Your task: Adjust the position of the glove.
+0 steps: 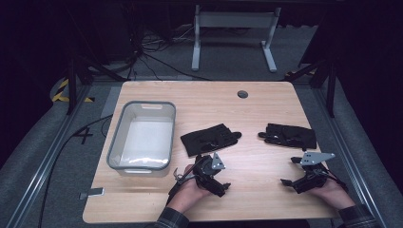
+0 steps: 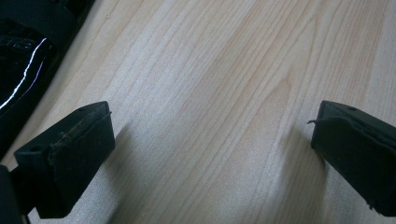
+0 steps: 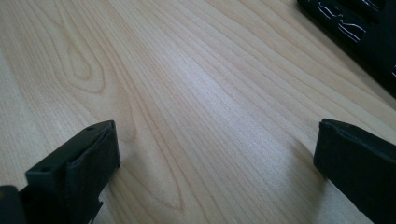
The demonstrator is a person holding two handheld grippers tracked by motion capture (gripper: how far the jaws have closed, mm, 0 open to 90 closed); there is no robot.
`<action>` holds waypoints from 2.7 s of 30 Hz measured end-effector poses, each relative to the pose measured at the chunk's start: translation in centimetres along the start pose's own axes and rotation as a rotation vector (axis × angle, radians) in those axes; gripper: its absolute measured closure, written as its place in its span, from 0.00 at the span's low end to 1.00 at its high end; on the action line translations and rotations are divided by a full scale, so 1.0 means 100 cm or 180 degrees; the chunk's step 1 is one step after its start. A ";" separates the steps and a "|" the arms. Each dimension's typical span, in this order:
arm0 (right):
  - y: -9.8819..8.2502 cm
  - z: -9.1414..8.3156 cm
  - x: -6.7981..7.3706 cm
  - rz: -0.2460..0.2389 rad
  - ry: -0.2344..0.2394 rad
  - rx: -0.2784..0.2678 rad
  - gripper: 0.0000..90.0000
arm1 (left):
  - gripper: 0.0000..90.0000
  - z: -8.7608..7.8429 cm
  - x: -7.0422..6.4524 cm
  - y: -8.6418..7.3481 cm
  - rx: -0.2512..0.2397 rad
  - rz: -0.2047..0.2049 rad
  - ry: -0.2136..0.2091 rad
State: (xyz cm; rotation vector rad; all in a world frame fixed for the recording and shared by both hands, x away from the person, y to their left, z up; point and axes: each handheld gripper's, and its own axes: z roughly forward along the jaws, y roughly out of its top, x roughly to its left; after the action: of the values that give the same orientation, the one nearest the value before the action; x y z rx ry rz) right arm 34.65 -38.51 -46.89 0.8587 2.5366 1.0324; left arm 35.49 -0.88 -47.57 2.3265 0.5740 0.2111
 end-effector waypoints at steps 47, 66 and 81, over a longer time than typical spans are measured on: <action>0.031 -0.017 -0.076 0.0247 -0.0267 -0.0105 0.99 | 0.00 0.000 0.000 0.000 0.0006 0.0010 -0.0010; 0.018 -0.009 -0.101 0.0430 -0.0413 0.0076 1.00 | 0.00 0.000 0.000 0.000 0.0006 0.0014 -0.0011; 0.023 -0.005 -0.077 0.0195 -0.0216 0.0132 1.00 | 0.00 0.000 0.000 0.000 0.0006 0.0013 -0.0011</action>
State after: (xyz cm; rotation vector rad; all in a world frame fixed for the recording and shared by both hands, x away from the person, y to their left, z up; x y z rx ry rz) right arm 41.46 -42.19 -44.71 0.9716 2.4975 0.9547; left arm 35.53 -0.87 -47.56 2.3297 0.5681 0.2084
